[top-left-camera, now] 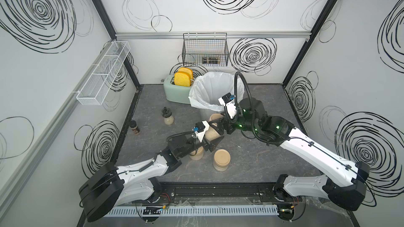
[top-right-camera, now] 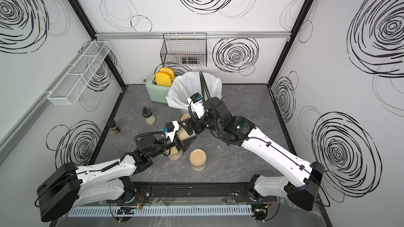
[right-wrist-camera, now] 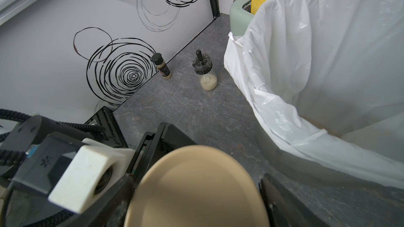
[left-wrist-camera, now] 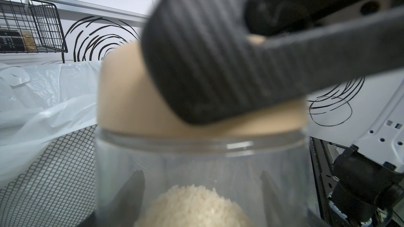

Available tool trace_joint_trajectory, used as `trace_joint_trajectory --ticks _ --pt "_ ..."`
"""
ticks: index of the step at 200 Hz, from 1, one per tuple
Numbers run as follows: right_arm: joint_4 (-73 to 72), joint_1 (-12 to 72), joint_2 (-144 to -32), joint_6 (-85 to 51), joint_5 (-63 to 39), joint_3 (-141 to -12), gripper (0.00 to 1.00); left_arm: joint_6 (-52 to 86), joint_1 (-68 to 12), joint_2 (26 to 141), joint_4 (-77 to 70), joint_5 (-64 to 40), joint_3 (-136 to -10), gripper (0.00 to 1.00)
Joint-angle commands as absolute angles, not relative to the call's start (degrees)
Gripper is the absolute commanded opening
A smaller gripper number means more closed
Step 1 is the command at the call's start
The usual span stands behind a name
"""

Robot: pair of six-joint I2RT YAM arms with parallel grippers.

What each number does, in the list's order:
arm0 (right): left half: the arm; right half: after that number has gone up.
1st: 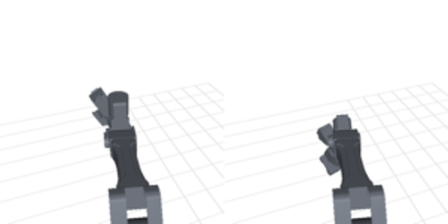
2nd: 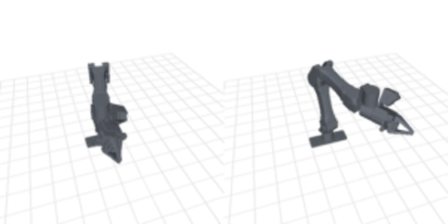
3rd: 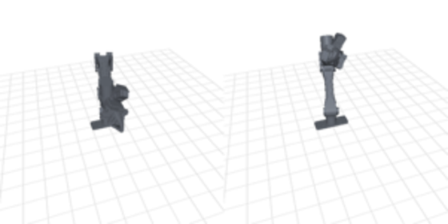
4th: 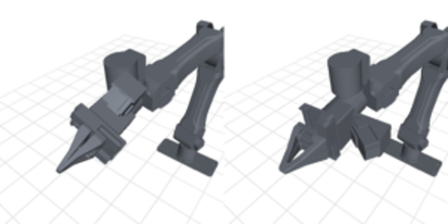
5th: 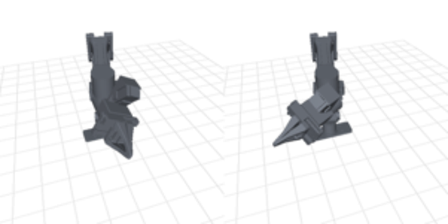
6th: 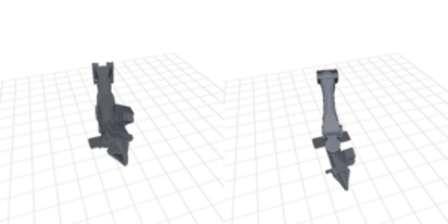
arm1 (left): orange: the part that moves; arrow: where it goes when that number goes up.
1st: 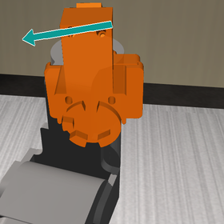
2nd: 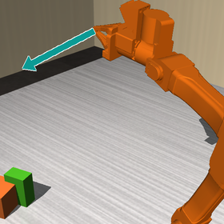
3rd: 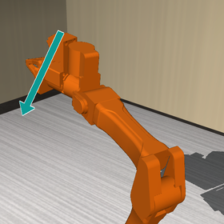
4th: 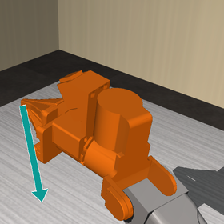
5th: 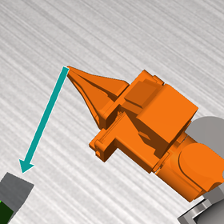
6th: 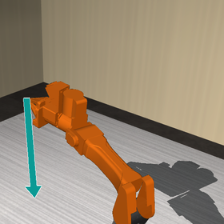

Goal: Empty moldy rice from jars
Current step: Unscrew the lid from the jar.

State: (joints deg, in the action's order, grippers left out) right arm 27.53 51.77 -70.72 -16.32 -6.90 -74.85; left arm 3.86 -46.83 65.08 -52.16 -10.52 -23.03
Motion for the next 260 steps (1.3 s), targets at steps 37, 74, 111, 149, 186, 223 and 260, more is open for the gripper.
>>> trace_joint_trajectory --ticks 37,74,111,149,186,223,260 --pt "27.22 52.12 -68.97 -15.76 -6.29 -73.04 0.76 3.86 -46.47 61.57 -58.29 -11.11 -25.92 0.58" --pt "25.64 52.05 -67.79 -15.81 -8.46 -71.1 0.66 5.13 -45.67 60.77 -57.48 -14.25 -26.32 0.56" --pt "23.55 51.6 -65.95 -12.69 -13.49 -69.92 0.62 9.15 -42.93 59.45 -55.47 -23.95 -28.06 0.56" --pt "20.43 50.19 -64.95 -9.83 -22.27 -69.76 0.61 16.59 -39.46 58.47 -57.31 -36.2 -30.17 0.55" --pt "18.72 48.72 -64.41 -5.77 -31.71 -70.57 0.61 22.77 -37.54 56.76 -59.46 -43.15 -32.5 0.54" --pt "19.5 47.8 -66.1 -3.02 -38.78 -73.65 0.6 27.67 -36.61 56.05 -62.82 -46.68 -33.31 0.54" --pt "18.73 47.68 -67.54 -1.38 -43.33 -74.53 0.59 34.03 -35.61 58.23 -71.73 -48.83 -33.65 0.53"
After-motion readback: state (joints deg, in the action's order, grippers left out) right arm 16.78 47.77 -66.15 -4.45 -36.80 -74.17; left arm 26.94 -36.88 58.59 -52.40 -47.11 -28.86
